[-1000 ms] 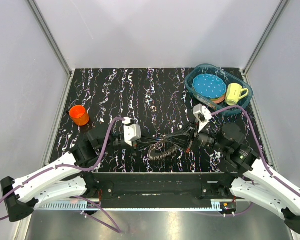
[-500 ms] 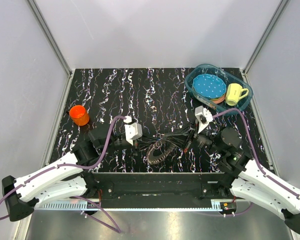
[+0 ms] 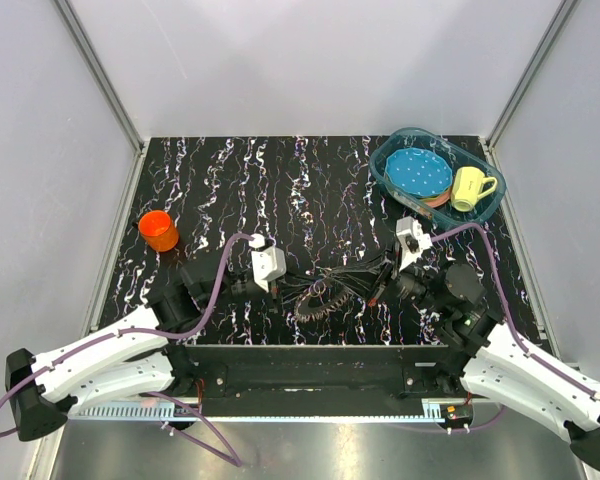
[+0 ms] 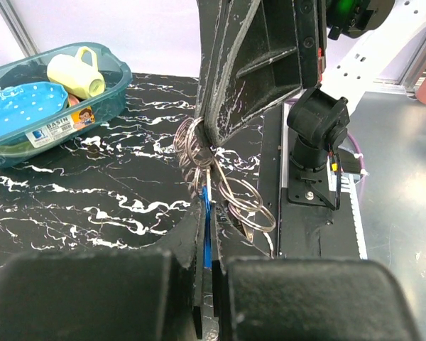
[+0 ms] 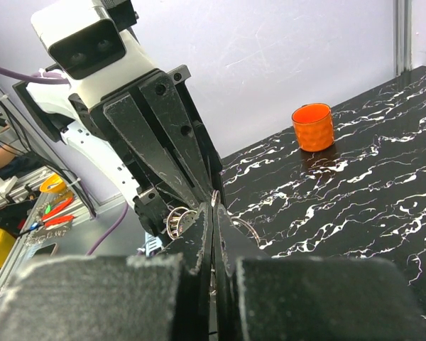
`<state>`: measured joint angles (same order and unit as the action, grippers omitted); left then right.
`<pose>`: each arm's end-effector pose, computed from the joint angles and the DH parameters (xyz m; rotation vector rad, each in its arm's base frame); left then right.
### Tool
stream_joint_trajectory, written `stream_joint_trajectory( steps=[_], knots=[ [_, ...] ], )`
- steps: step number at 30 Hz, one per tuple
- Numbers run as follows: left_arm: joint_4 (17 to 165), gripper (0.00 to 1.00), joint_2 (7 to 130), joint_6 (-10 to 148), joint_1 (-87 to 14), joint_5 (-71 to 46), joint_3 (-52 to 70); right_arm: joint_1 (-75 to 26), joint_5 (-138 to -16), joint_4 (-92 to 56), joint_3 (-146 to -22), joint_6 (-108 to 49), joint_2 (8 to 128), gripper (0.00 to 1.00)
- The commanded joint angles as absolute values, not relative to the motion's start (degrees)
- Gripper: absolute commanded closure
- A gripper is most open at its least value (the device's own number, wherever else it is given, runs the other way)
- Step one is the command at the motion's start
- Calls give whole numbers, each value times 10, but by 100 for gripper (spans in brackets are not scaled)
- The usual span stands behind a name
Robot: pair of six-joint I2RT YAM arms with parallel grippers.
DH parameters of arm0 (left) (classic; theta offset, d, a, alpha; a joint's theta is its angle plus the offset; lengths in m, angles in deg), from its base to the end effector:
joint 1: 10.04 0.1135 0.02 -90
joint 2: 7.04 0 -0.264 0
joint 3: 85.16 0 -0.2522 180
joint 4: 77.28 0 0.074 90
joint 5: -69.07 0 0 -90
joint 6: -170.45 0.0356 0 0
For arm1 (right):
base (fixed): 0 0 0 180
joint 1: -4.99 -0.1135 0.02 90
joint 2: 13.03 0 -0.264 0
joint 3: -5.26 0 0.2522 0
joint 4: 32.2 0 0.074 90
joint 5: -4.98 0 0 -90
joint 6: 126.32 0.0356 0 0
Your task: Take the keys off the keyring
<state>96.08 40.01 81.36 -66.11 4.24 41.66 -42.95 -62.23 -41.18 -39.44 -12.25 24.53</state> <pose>0.0975 -0.1720 0.3327 1.1077 1.2758 -1.0834 0.0994 0.1307 0.3354 -0.6502 1.2795 1.3098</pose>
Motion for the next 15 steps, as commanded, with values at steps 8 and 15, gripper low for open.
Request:
stream_joint_trajectory(
  steps=[8,15],
  knots=[
    [965,100,388,769,-666,2,434,-430,-657,-531,-372,-121,212,100],
    [959,93,381,760,-666,-12,432,-429,-649,-511,-384,-130,219,100]
  ],
)
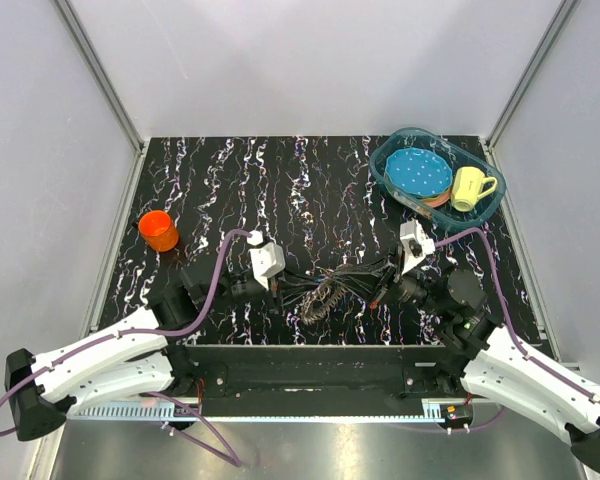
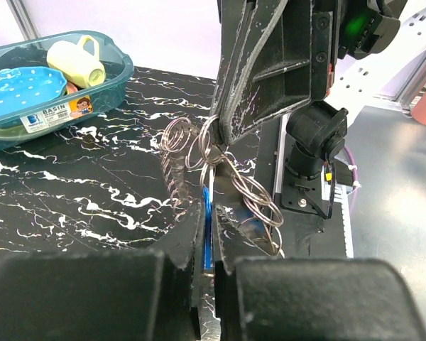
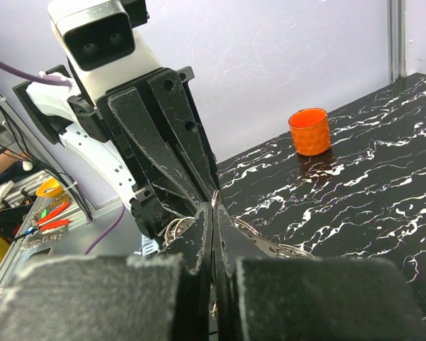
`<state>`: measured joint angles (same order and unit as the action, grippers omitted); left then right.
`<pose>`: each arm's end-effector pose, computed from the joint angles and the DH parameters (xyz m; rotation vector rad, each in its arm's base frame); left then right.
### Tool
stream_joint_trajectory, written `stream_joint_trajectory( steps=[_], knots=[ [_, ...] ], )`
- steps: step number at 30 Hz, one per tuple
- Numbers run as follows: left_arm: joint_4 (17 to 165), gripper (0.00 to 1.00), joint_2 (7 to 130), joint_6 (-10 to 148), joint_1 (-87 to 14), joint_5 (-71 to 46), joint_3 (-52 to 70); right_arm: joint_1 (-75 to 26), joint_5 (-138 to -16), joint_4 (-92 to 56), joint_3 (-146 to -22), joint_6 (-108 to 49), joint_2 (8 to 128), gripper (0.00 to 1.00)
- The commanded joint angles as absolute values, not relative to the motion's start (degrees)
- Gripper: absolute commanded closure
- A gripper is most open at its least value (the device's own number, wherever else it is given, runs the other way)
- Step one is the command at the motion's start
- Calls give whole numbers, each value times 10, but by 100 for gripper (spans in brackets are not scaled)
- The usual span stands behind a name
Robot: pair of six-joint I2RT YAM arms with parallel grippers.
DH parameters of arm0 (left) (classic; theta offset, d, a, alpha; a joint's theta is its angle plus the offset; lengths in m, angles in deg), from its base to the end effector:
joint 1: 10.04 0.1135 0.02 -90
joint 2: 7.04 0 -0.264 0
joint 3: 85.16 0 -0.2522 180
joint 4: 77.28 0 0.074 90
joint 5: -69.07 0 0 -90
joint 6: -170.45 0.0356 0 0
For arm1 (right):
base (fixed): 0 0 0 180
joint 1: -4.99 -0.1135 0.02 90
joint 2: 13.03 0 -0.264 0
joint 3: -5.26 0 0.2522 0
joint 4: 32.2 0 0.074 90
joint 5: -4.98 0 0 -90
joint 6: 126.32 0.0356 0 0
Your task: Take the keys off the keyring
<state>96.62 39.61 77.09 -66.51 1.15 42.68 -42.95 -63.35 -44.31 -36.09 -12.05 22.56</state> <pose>0.0975 -0.1714 0.3286 1.0319 1.3455 -1.1034 0.0962 0.1262 0.3253 -0.6258 1.2519 1.3046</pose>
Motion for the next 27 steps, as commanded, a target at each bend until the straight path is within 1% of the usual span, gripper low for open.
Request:
stream_joint_trajectory(
  steps=[1,3,5,7,11,17,21,27],
  knots=[
    [954,88,379,765,-666,-21,429,-429,-643,-505,-386,-135,219,100],
    [931,75,371,771,-666,-44,414,-429,-634,-491,-388,-141,218,100],
    [903,69,359,788,-666,-60,403,-430,-630,-480,-392,-143,215,100],
    [891,66,352,800,-666,-78,382,-429,-623,-462,-396,-145,216,100],
    [857,64,357,819,-666,-71,335,-429,-589,-465,-402,-142,226,100],
    [857,63,388,812,-666,17,285,-429,-546,-495,-400,-136,234,100],
    [877,63,398,806,-666,79,289,-430,-531,-522,-391,-132,227,100],
    [900,62,403,775,-666,107,299,-430,-528,-544,-379,-139,211,100]
  ],
)
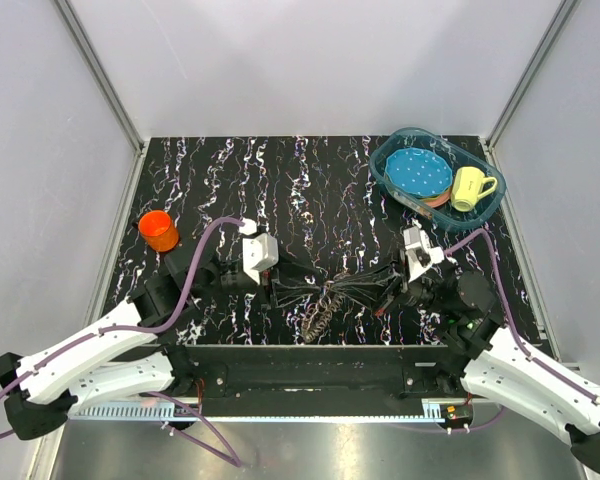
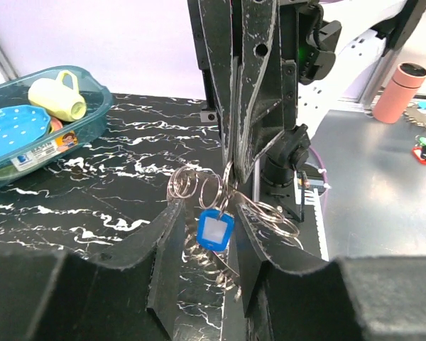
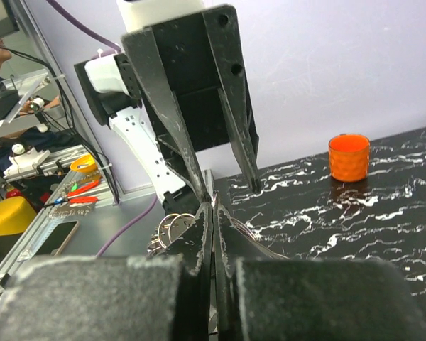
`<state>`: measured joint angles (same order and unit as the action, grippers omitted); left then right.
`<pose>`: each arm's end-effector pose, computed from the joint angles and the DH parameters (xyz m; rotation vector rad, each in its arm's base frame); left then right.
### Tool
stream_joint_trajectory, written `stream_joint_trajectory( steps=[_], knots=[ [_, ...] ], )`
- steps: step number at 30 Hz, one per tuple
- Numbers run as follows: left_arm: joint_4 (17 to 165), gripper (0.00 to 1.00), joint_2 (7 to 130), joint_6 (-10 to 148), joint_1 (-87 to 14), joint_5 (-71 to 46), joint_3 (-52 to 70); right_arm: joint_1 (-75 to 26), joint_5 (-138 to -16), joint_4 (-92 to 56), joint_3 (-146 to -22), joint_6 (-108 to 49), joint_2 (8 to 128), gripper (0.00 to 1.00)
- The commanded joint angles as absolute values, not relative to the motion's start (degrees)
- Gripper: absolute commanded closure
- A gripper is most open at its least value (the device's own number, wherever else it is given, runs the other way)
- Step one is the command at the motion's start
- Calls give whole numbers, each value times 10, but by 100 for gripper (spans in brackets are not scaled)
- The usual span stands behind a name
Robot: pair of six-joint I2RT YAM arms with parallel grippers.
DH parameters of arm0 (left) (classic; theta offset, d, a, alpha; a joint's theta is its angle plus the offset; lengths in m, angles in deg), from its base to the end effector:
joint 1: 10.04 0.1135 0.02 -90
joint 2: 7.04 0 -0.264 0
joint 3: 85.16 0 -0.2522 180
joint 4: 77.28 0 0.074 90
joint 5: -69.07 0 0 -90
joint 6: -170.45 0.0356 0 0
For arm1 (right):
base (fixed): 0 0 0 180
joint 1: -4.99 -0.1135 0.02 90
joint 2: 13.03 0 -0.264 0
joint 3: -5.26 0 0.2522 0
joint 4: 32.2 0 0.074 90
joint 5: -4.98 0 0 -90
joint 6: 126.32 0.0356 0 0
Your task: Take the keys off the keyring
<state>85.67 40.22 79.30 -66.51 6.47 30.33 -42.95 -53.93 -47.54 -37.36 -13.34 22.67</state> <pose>0.0898 -0.1652 0.3825 1.1184 1.2682 -1.1451 0.0886 0.1257 0.3375 -0.7840 1.1200 1.3777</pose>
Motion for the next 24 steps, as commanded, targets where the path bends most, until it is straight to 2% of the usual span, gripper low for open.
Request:
stream_joint_trajectory(
  steps=[1,24],
  knots=[
    [904,62,405,773,-666,109,300,-430,-527,-544,-379,-139,211,100],
    [989,62,435,718,-666,148,324,-430,-521,-567,-371,-142,212,100]
  ],
)
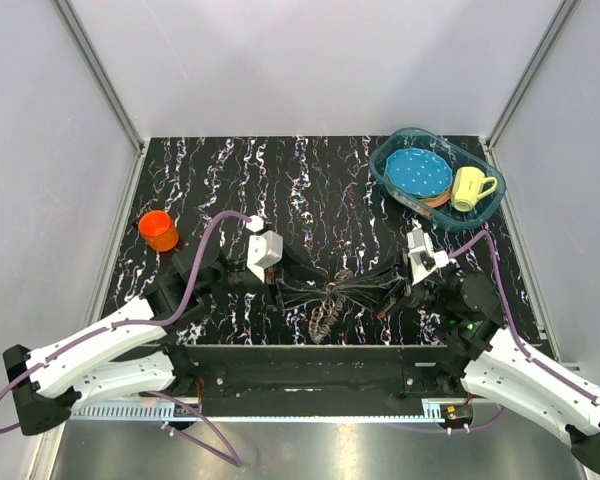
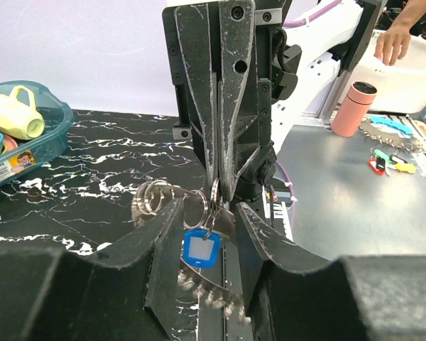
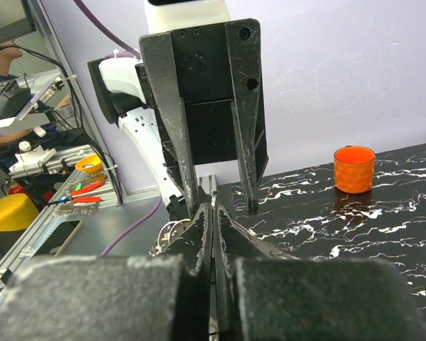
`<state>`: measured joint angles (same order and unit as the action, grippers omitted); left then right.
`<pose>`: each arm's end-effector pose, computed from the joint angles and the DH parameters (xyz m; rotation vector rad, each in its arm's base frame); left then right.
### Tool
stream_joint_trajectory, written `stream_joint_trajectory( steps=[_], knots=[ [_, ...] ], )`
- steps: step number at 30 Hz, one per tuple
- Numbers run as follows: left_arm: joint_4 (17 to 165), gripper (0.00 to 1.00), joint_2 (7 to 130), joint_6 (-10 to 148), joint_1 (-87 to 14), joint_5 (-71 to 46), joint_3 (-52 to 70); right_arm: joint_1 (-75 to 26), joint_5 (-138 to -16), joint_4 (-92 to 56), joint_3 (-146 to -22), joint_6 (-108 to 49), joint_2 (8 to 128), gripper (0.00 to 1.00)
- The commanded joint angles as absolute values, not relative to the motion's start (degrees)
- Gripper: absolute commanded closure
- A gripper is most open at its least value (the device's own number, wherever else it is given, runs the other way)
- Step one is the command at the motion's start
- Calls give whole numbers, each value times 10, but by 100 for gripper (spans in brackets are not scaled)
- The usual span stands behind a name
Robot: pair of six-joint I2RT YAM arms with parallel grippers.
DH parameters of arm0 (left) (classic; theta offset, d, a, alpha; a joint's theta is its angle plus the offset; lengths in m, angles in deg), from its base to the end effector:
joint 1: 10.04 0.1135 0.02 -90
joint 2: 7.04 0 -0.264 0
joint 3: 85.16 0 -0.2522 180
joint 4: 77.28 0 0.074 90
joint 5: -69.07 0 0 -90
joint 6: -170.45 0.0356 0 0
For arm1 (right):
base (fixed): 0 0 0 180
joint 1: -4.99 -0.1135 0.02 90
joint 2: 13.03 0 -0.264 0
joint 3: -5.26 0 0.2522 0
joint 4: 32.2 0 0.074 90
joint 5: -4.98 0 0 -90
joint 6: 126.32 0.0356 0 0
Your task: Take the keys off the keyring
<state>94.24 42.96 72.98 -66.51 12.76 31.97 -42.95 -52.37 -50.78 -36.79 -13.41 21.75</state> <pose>0.0937 -0.1772 0.3798 1.1243 1.2225 -1.3080 0.0842 0.1219 0.3413 -0.8029 1.0439 1.3883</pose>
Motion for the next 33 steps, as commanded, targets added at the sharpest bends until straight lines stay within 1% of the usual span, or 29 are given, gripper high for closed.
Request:
stream_joint_trajectory(
  steps=[1,3,5,6,8,11,12,13,14,17,19,20,21,23,24,29,30,33],
  knots=[
    [992,63,437,717,-666,150,325,-429,-521,-567,-371,-142,212,100],
    [995,69,441,717,-666,158,323,-429,-521,-568,-370,-142,212,100],
    [998,78,445,718,-666,171,323,-429,-523,-569,-369,-142,211,100],
    [999,89,446,718,-666,175,326,-430,-524,-569,-367,-141,210,100],
    [999,99,446,721,-666,181,326,-430,-529,-566,-366,-141,209,100],
    [986,100,443,730,-666,181,329,-429,-543,-541,-370,-143,208,100],
    [972,100,442,734,-666,181,327,-430,-548,-511,-378,-144,207,99],
    [962,100,442,739,-666,178,326,-430,-558,-488,-385,-152,205,93],
    [948,100,441,753,-666,170,321,-430,-563,-462,-393,-159,203,89],
    [890,100,445,789,-666,151,302,-429,-585,-352,-437,-185,192,80],
    [826,100,450,800,-666,144,280,-430,-594,-273,-476,-201,190,75],
    [807,100,453,827,-666,138,271,-429,-596,-245,-490,-208,193,70],
    [774,100,459,833,-666,132,257,-429,-601,-189,-520,-213,195,67],
    [734,100,461,847,-666,119,247,-429,-620,-124,-563,-227,209,62],
    [721,100,466,850,-666,117,236,-429,-623,-77,-575,-230,215,61],
    [627,100,480,853,-665,109,204,-428,-599,10,-633,-233,271,54],
    [616,100,482,852,-664,110,197,-429,-589,25,-639,-231,290,52],
    [574,100,491,857,-660,118,189,-428,-529,11,-629,-213,315,48]
  ],
)
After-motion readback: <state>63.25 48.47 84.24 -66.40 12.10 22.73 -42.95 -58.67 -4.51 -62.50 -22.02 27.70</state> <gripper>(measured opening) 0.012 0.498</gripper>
